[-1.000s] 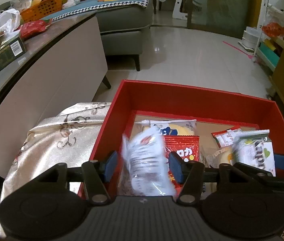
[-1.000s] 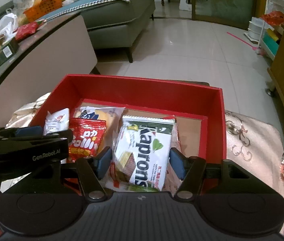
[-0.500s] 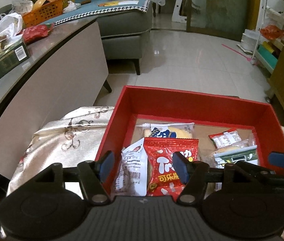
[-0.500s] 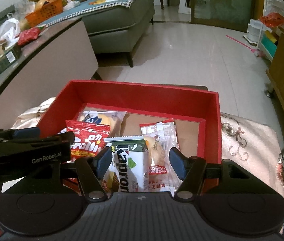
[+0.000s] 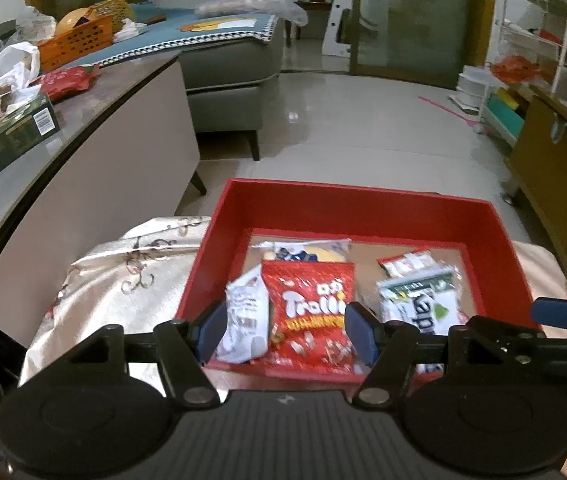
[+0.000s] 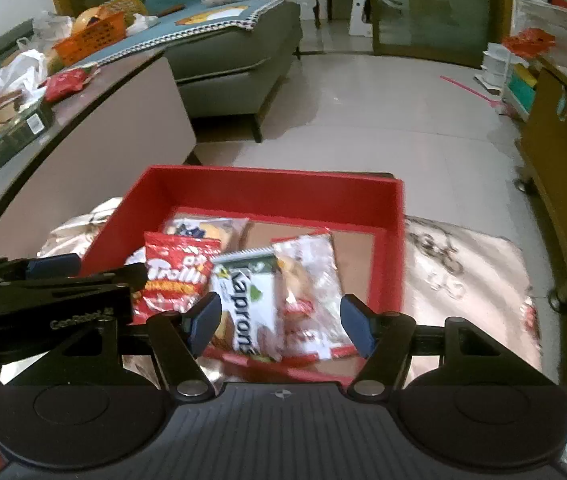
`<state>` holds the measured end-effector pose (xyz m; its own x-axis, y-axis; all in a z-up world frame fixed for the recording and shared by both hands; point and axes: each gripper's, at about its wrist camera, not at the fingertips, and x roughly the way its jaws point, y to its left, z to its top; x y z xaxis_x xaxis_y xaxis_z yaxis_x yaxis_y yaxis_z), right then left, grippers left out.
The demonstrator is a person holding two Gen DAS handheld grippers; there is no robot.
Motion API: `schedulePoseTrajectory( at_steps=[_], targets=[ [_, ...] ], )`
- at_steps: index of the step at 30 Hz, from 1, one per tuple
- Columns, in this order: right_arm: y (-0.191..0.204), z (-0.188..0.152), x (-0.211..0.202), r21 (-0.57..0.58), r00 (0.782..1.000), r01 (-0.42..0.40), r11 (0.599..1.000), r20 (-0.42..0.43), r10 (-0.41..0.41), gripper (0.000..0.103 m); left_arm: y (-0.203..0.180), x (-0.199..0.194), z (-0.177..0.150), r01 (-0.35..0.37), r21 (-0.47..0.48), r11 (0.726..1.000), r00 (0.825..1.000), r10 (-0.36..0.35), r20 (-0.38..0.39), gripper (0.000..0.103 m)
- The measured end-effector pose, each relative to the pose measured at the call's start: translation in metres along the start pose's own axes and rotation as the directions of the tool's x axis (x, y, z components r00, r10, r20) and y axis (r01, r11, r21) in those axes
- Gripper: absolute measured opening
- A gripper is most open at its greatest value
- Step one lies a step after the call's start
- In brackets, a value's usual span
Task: Organize snacks
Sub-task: 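Withdraw both open tools from the box toward the remaining snacks, then grasp the white spicy-strip bag with left tool while right tool reaches the sausage pack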
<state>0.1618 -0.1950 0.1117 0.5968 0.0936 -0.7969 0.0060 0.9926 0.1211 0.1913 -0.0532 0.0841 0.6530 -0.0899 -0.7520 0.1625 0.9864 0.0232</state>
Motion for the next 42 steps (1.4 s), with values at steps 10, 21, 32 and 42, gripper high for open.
schedulePoseTrajectory(
  at_steps=[10,21,32,42],
  targets=[
    [-0.03,-0.031,-0.032,0.025,0.997,0.067,0.997,-0.023,-0.067,0.084,-0.016,-0.028,-0.027,0.095,0.055,0.994,0.995,-0.093,-0.037,0.059],
    [-0.054,-0.06,-0.035,0.064,0.994,0.049,0.997,-0.098,-0.043,0.085,-0.038,-0.029,-0.053,0.166,0.078,0.983,0.98,-0.155,-0.127,0.059],
    [-0.069,-0.064,0.015,0.216,0.981,-0.038,0.976,-0.177,0.077,0.086,-0.019,-0.026,-0.055,0.14,0.041,0.989,0.98,-0.132,-0.149,0.059],
    [-0.009,-0.074,0.002,0.124,0.888,-0.372,0.92,-0.24,0.391,0.087,0.028,-0.036,-0.041,0.124,-0.047,0.991,0.985,-0.129,-0.114,0.059]
  ],
)
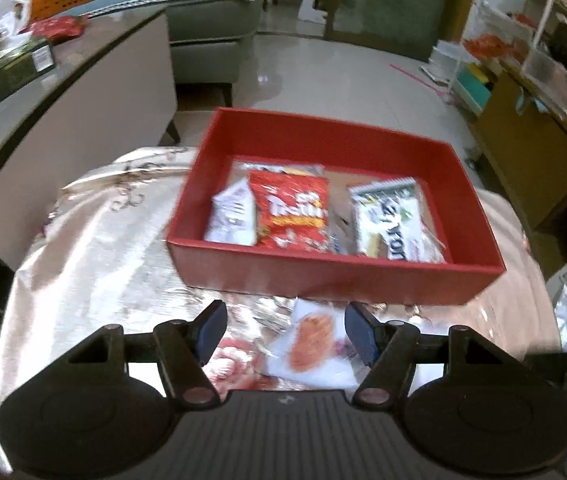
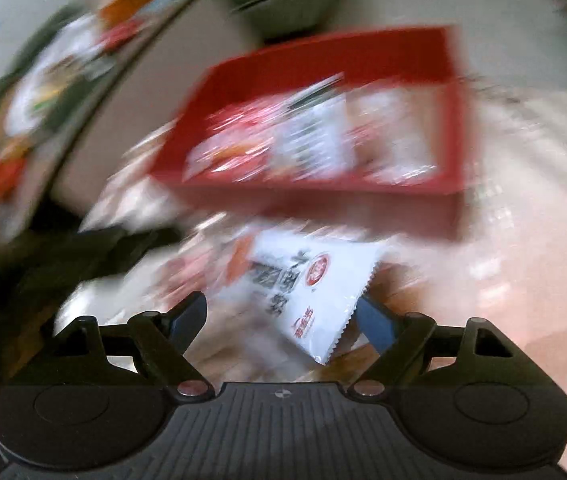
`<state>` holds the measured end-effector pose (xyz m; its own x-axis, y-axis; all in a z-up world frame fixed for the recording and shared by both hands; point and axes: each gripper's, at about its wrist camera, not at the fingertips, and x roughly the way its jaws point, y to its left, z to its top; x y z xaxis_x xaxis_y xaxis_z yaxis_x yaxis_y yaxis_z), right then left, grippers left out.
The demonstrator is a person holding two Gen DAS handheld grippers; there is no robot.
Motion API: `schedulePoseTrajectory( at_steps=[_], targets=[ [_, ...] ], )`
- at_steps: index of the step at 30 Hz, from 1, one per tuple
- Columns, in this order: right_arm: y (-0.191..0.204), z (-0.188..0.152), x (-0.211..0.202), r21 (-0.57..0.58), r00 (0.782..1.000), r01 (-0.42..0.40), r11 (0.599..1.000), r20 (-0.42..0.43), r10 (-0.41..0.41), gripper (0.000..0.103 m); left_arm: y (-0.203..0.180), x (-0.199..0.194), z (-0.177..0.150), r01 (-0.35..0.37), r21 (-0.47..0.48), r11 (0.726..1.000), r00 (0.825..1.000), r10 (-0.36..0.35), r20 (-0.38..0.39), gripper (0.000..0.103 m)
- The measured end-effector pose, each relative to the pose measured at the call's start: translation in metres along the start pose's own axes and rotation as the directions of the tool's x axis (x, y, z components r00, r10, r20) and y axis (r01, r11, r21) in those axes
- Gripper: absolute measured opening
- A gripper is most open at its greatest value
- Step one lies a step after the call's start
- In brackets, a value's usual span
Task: Organize snacks
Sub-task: 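Grasp the white spicy-strip bag with left tool while right tool reaches the sausage pack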
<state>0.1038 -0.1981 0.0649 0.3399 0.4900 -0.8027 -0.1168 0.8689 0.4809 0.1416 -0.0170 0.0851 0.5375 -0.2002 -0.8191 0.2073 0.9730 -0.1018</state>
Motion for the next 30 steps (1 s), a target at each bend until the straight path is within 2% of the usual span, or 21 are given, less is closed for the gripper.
schedulePoseTrajectory(
  at_steps=[1,2,7,10,12,15,17,20,21,26,29,30],
  targets=[
    [0.011,-0.007,0.001,-0.029,0.997,-0.07,0.997,-0.039,0.069,0.087,0.005,-0.002,0.001,0.006,-0.007,1.0,1.0,-0.006,-0.001,0.059],
    [0.02,-0.014,0.0,-0.058,0.994,-0.101,0.993,-0.053,0.098,0.087,0.009,-0.003,0.001,0.011,-0.013,1.0,1.0,-0.011,-0.003,0.06],
    [0.049,-0.042,-0.01,-0.122,0.986,-0.152,0.981,-0.09,0.141,0.087,0.018,0.001,-0.007,0.009,-0.017,1.0,0.999,-0.009,-0.039,0.063],
    [0.051,-0.048,-0.025,-0.145,0.997,-0.074,0.987,-0.046,0.068,0.088,0.021,0.01,-0.013,0.036,-0.08,0.996,0.995,-0.042,-0.086,0.063],
    [0.047,-0.046,-0.034,-0.139,1.0,-0.003,0.99,-0.002,0.003,0.088,0.021,0.018,-0.02,0.06,-0.163,0.985,0.987,-0.082,-0.134,0.063],
    [0.036,-0.038,-0.046,-0.101,0.997,0.053,0.994,0.056,-0.047,0.089,0.021,0.03,-0.033,0.095,-0.3,0.949,0.97,-0.156,-0.188,0.063],
    [0.03,-0.036,-0.053,-0.091,0.995,0.071,0.993,0.079,-0.063,0.089,0.02,0.036,-0.039,0.084,-0.387,0.918,0.967,-0.168,-0.19,0.063],
    [0.026,-0.037,-0.062,-0.1,0.993,0.078,0.992,0.096,-0.068,0.089,0.016,0.044,-0.041,0.044,-0.493,0.869,0.975,-0.145,-0.169,0.063],
    [0.024,-0.037,-0.066,-0.098,0.993,0.075,0.992,0.102,-0.065,0.089,0.012,0.048,-0.04,0.028,-0.509,0.86,0.975,-0.135,-0.175,0.063],
    [0.007,-0.033,-0.078,-0.068,0.988,0.085,0.994,0.134,-0.075,0.089,-0.012,0.066,-0.031,-0.124,-0.528,0.84,0.979,0.017,-0.203,0.068],
    [-0.003,-0.032,-0.081,-0.055,0.984,0.115,0.992,0.14,-0.107,0.089,-0.018,0.069,-0.03,-0.159,-0.524,0.837,0.978,0.059,-0.202,0.068],
    [-0.006,-0.033,-0.081,-0.046,0.983,0.124,0.991,0.139,-0.117,0.089,-0.018,0.069,-0.03,-0.16,-0.518,0.84,0.978,0.064,-0.199,0.065]
  ],
)
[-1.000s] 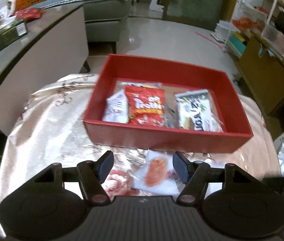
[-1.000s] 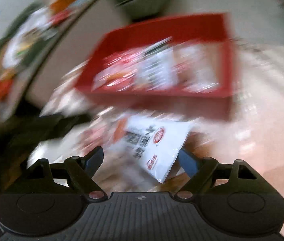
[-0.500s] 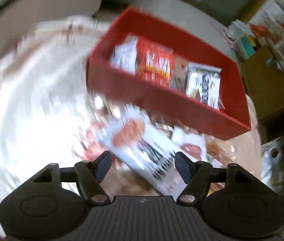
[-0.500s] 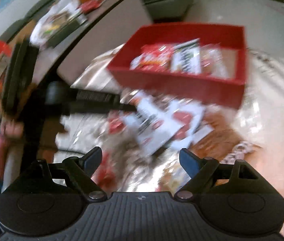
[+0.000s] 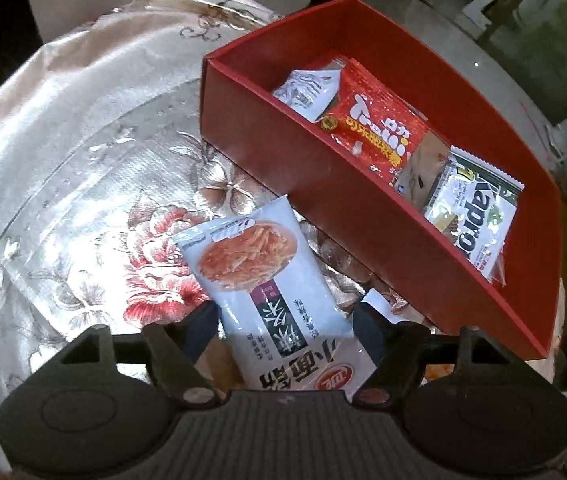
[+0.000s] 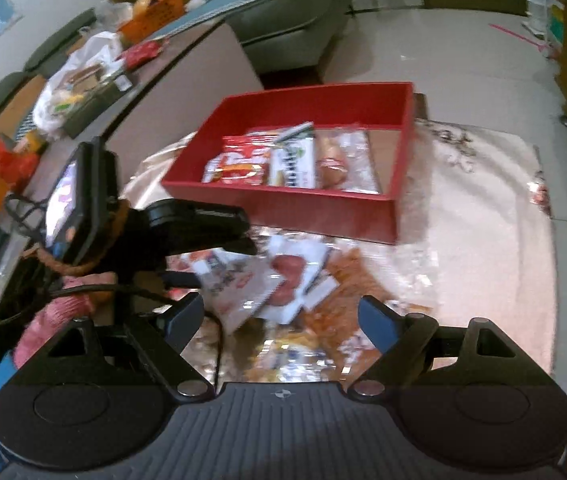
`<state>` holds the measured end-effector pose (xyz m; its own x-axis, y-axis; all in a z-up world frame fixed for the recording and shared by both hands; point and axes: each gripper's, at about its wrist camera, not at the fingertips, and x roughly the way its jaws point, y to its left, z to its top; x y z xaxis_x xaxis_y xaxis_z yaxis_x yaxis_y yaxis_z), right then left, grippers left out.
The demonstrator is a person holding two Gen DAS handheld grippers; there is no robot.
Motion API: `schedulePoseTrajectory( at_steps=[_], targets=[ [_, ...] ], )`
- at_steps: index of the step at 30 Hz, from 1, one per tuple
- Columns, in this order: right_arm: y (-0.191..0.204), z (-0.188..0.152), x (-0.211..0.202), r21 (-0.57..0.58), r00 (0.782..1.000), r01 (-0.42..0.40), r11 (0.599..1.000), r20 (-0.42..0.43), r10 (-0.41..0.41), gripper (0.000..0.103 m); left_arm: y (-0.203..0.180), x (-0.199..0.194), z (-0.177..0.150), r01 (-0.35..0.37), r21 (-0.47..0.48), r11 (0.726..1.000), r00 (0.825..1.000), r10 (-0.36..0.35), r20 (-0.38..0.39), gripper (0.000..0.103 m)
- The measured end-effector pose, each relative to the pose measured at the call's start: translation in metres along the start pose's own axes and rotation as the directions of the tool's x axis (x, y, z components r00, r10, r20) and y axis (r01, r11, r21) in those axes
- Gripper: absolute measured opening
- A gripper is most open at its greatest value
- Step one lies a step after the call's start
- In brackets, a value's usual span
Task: Organize snacks
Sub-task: 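Grasp the white spicy-strip bag with left tool while right tool reaches the sausage pack, then grasp the three-sausage vacuum pack with the right tool and lift it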
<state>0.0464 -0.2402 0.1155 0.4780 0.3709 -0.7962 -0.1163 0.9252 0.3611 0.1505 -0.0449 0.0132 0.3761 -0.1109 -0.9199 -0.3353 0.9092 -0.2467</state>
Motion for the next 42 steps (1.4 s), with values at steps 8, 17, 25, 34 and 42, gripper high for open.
schedulePoseTrajectory(
  at_steps=[8,17,25,34,42],
  targets=[
    [-0.005,-0.003,0.007,-0.01,0.999,0.038,0.999,-0.021,-0.038,0.088,0.028,-0.02,-0.021,-0.055,0.25,0.967,0.998,0.057,-0.001,0.049],
    [-0.006,0.002,0.033,-0.036,0.989,0.13,0.991,-0.06,-0.132,0.088,0.062,-0.046,-0.036,-0.007,0.452,0.892,0.999,0.021,-0.028,0.046],
    [0.026,0.029,0.067,0.033,0.998,0.052,0.998,-0.037,-0.051,0.087,0.074,-0.042,-0.036,0.093,0.453,0.887,0.993,-0.051,-0.104,0.046],
    [0.043,0.03,0.143,-0.016,0.968,0.182,0.983,-0.171,-0.182,0.089,0.078,-0.038,-0.033,0.124,0.465,0.877,0.989,-0.073,-0.126,0.054],
    [0.06,0.014,0.156,-0.165,0.965,0.176,0.971,-0.165,-0.203,0.103,0.069,-0.032,-0.045,0.13,0.54,0.832,0.99,-0.077,-0.119,0.076]
  ],
)
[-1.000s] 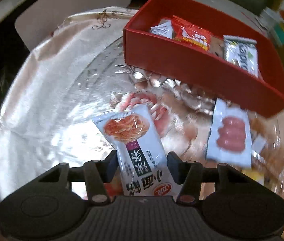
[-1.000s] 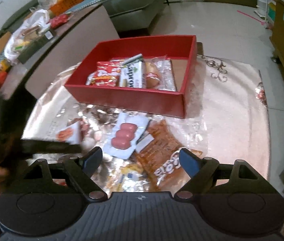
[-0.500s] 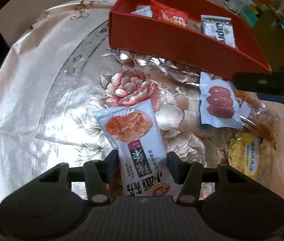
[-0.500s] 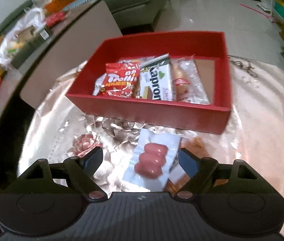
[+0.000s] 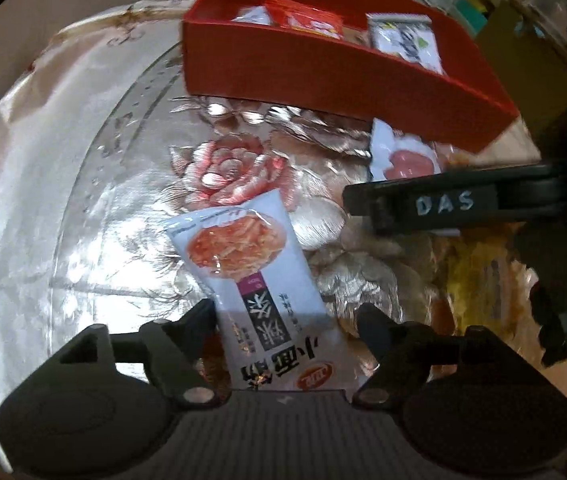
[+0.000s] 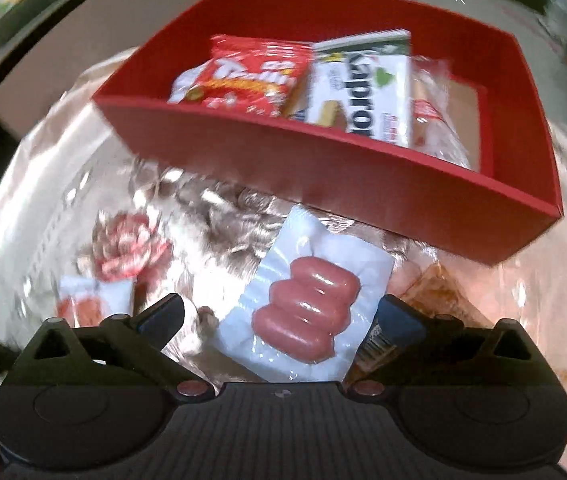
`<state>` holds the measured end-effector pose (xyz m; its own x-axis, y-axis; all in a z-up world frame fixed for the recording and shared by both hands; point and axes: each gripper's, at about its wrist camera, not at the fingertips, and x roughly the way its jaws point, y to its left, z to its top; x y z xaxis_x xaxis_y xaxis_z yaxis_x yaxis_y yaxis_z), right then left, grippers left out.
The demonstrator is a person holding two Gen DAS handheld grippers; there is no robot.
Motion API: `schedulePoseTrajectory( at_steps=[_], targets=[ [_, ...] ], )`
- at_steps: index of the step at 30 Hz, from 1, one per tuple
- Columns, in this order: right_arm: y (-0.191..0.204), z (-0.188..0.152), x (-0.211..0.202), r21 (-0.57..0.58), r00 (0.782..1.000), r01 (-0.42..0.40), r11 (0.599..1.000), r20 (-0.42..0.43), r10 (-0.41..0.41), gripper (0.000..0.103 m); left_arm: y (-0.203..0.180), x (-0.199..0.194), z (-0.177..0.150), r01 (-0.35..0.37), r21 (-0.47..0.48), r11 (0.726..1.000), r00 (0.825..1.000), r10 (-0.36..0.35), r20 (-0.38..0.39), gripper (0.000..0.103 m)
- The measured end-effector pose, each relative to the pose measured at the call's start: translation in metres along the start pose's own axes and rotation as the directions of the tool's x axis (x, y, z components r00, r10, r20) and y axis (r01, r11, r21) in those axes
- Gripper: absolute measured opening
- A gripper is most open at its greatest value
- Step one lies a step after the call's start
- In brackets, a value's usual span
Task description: Organize snacks
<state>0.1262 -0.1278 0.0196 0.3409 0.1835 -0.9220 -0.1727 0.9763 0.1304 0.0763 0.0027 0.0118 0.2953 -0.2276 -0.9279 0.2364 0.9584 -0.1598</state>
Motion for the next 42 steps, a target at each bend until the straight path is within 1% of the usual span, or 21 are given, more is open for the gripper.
schedulePoseTrajectory(
  at_steps=[2,3,4,5,7,8,9,10,12,14,16,24,26,31,34,36,37,38,39,40,42],
  targets=[
    [-0.001,-0.001,0.0,-0.029,1.0,0.006,1.0,-0.001,-0.006,0.103,-0.009,0.002,-0.003,-0.021,0.051,0.999,1.0,0.02,0.001,0.08],
    [-0.004,0.002,-0.001,-0.014,1.0,0.014,1.0,-0.011,-0.014,0.103,-0.012,0.004,-0.004,-0.032,0.075,0.997,0.999,0.032,0.001,0.081],
    [-0.009,0.004,-0.002,0.011,1.0,0.023,1.0,-0.02,-0.023,0.1,-0.016,0.005,-0.005,-0.046,0.102,0.994,0.999,0.046,0.0,0.081],
    [-0.012,0.004,-0.004,0.01,0.999,0.027,1.0,-0.018,-0.027,0.09,-0.019,0.006,-0.007,-0.062,0.127,0.99,0.998,0.062,0.004,0.081],
    [-0.009,0.004,-0.008,-0.032,0.997,0.068,0.997,-0.016,-0.069,0.078,-0.023,0.007,-0.009,-0.079,0.148,0.986,0.997,0.079,0.007,0.079],
    [-0.007,0.004,-0.009,-0.048,0.997,0.07,0.996,-0.012,-0.07,0.075,-0.023,0.006,-0.009,-0.086,0.148,0.985,0.996,0.086,0.007,0.076],
    [-0.005,0.002,-0.009,-0.058,0.998,0.067,0.996,-0.008,-0.067,0.072,-0.023,0.006,-0.008,-0.096,0.143,0.985,0.995,0.095,0.009,0.068],
    [-0.003,0.002,-0.011,-0.072,0.998,0.059,0.996,-0.008,-0.059,0.063,-0.021,0.004,-0.007,-0.105,0.135,0.985,0.994,0.105,0.01,0.065],
    [-0.002,0.002,-0.015,-0.071,0.999,0.038,0.997,-0.014,-0.04,0.062,-0.015,0.0,-0.004,-0.097,0.098,0.99,0.995,0.097,0.007,0.056],
    [0.0,0.0,-0.016,-0.079,0.999,0.039,0.996,-0.015,-0.04,0.061,-0.006,-0.003,-0.001,-0.074,0.054,0.996,0.997,0.074,0.001,0.055],
    [0.004,-0.003,-0.018,-0.089,0.999,0.043,0.995,-0.012,-0.044,0.061,0.001,-0.007,-0.001,-0.072,0.015,0.997,0.997,0.071,0.004,0.053],
    [0.0,0.002,-0.035,-0.07,0.999,0.005,0.998,0.032,-0.003,0.056,0.015,-0.023,0.006,-0.036,-0.049,0.998,0.998,0.039,0.057,0.051],
    [-0.003,0.002,-0.04,-0.056,0.999,-0.015,0.998,0.036,0.017,0.042,0.019,-0.027,0.008,-0.021,-0.068,0.997,0.997,0.026,0.068,0.051],
    [-0.012,0.0,-0.038,-0.023,1.0,-0.016,1.0,0.026,0.017,0.044,0.019,-0.03,0.006,-0.012,-0.079,0.997,0.998,0.016,0.059,0.051],
    [-0.015,0.001,-0.036,0.009,0.999,-0.043,0.999,0.031,0.042,0.051,0.019,-0.026,0.005,0.002,-0.09,0.996,0.999,0.001,0.04,0.051],
    [-0.011,0.004,-0.036,-0.006,0.997,-0.062,0.998,0.042,0.062,0.056,0.019,-0.025,0.005,0.008,-0.089,0.996,0.999,-0.005,0.034,0.051],
    [-0.008,0.007,-0.038,-0.037,0.996,-0.071,0.997,0.041,0.073,0.063,0.019,-0.026,0.004,0.011,-0.086,0.996,0.999,-0.008,0.037,0.051],
    [-0.004,0.008,-0.04,-0.071,0.997,-0.066,0.995,0.045,0.07,0.073,0.02,-0.027,0.003,0.016,-0.083,0.996,0.999,-0.013,0.039,0.051],
    [-0.001,0.01,-0.042,-0.101,0.997,-0.06,0.993,0.043,0.065,0.079,0.02,-0.028,0.002,0.021,-0.082,0.996,0.999,-0.018,0.038,0.051],
    [0.0,0.01,-0.042,-0.109,0.997,-0.058,0.992,0.036,0.062,0.088,0.021,-0.028,0.001,0.027,-0.084,0.996,0.999,-0.024,0.035,0.051],
    [-0.003,0.01,-0.035,-0.077,0.998,-0.061,0.995,0.027,0.064,0.088,0.022,-0.024,0.0,0.033,-0.087,0.996,0.999,-0.031,0.023,0.051]
  ],
)
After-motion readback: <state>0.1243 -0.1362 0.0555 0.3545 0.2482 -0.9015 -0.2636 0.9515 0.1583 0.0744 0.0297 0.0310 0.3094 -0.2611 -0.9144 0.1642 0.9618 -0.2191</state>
